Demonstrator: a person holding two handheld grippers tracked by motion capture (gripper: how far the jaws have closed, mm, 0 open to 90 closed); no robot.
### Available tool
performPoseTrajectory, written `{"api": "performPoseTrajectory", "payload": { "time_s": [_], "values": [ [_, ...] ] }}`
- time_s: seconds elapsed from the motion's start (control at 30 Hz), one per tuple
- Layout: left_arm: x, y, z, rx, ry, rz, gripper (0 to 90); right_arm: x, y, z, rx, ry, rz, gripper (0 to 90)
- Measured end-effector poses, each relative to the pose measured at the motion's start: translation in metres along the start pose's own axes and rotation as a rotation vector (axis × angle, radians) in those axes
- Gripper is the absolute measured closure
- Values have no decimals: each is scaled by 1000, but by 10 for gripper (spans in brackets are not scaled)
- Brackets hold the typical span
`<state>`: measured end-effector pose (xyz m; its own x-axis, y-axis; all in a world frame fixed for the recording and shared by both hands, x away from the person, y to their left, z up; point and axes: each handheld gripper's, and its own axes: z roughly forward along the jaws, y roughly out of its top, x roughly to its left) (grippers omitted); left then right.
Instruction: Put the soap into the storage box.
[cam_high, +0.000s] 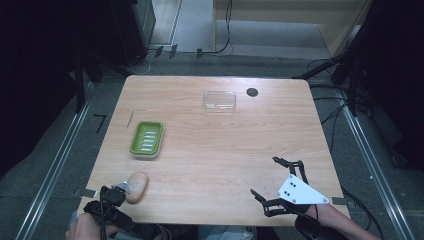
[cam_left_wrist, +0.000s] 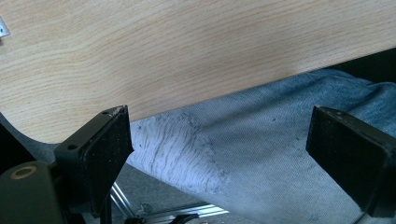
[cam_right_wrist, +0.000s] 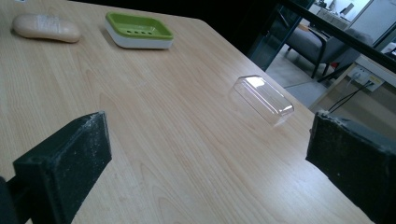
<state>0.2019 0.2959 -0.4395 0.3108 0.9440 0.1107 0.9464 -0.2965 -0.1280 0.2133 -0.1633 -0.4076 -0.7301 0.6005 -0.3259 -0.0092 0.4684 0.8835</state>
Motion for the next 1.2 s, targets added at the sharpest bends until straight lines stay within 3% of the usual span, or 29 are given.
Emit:
{"api": "performPoseTrajectory", "payload": {
  "time_s": [0.67,1.2],
  "values": [
    [-3,7,-11,-52,-13,24,66,1,0,-1,2,-6,-5,0],
    [2,11,-23,-120,-42,-13,32,2,2,2,5,6,-10,0]
  ]
}}
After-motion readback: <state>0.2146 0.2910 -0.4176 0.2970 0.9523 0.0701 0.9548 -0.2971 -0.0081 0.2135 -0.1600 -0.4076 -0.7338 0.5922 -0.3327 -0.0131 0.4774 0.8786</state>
